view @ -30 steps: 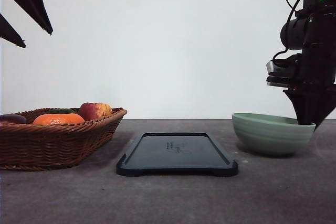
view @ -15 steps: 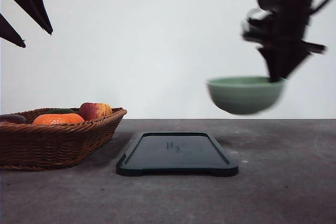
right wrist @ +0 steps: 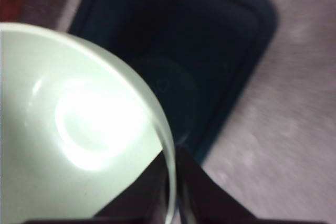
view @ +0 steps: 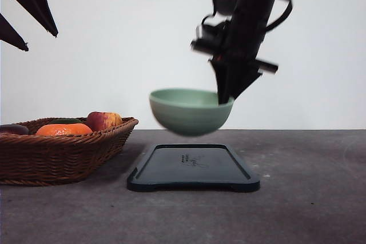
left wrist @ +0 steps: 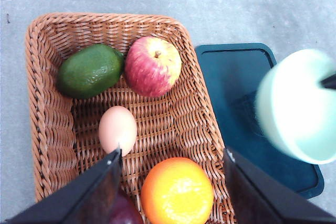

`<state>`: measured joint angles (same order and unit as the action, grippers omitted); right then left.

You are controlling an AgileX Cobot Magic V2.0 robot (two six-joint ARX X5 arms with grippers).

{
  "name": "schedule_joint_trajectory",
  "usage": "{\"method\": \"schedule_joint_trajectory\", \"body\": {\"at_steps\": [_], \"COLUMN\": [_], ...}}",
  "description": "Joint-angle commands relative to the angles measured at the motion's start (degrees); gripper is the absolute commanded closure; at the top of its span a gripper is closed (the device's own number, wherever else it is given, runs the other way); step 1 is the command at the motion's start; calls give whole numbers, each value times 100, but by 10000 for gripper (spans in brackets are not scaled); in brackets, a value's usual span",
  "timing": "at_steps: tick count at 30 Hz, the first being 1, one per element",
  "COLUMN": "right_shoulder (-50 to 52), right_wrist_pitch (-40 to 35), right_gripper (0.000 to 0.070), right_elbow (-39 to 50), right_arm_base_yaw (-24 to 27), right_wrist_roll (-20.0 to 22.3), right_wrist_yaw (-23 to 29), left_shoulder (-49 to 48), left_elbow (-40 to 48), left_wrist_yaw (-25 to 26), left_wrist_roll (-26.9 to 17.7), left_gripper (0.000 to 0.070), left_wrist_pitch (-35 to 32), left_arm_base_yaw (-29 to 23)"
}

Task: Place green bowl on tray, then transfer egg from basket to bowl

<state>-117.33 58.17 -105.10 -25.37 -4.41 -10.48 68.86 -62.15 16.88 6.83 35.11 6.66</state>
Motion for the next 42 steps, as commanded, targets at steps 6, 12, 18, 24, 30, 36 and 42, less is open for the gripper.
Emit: {"method": "schedule_joint_trajectory", "body": {"at_steps": [6, 12, 18, 24, 30, 36, 42], "right_shoulder": [-430, -607, -678, -666, -326, 241, 1246], "right_wrist_pitch": [-126, -88, -62, 40, -165, -989, -2658], "right_gripper": [700, 700, 637, 434, 435, 435, 435], "right_elbow": [-131, -131, -131, -162, -234, 332, 2160], "right_arm_base_yaw": [-113, -111, -131, -150, -166, -327, -377], "right_wrist_roll": [-161, -161, -153, -107, -80, -39, -41], "right_wrist_yaw": [7, 19, 6, -1, 172, 727, 589], "left_shoulder": [46, 46, 46, 46, 46, 46, 46], "left_elbow": [-129, -129, -129, -129, -129, -129, -129], "left_wrist_yaw": [28, 28, 28, 28, 28, 28, 28], "left_wrist_roll": [-79, -76, -76, -78, -81, -81, -81], "left_gripper": [314, 314, 314, 314, 314, 313, 313], "left_wrist_pitch": [-40, -38, -32, -18, -7, -13, -26], "left_arm_base_yaw": [11, 11, 11, 12, 11, 11, 11]}}
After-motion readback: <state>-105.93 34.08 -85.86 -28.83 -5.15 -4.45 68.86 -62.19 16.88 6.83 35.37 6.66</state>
